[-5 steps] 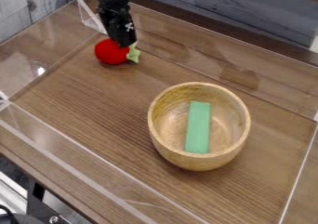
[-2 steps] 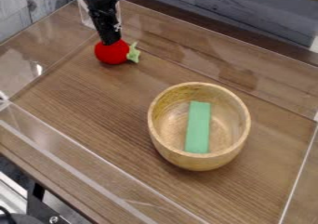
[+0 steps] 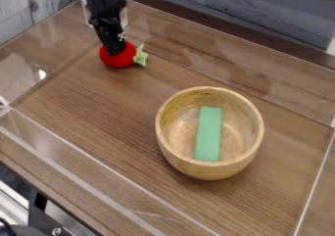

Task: Move the red object to the right side of the table

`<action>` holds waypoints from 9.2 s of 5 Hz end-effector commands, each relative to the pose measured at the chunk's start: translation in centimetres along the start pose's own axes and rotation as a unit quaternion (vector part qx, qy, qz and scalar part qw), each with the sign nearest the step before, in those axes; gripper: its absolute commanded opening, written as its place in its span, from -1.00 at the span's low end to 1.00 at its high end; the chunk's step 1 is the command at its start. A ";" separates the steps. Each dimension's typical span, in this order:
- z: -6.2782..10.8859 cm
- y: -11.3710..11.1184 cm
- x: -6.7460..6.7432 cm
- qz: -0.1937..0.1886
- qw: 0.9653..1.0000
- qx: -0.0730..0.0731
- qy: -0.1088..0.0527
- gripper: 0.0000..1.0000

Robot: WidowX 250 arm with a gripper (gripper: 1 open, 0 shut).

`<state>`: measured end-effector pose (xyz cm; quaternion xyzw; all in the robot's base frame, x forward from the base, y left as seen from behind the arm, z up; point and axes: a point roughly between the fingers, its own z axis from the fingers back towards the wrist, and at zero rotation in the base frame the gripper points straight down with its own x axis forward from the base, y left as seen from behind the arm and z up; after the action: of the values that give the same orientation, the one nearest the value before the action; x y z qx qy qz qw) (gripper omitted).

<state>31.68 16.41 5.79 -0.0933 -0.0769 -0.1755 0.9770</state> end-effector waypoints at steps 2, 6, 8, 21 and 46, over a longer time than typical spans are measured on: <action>0.9 0.1 -0.6 0.004 1.000 0.008 -0.008 1.00; 1.1 -0.3 -1.8 0.007 1.000 -0.022 -0.001 1.00; 1.4 -0.4 -2.3 0.012 0.999 -0.037 -0.001 1.00; -0.2 1.6 2.5 -0.082 0.996 -0.004 0.035 1.00; -3.7 -13.8 11.2 -0.179 0.980 -0.006 0.082 -1.00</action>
<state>36.73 -0.57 4.47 -0.0824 0.0159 -0.3482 0.9337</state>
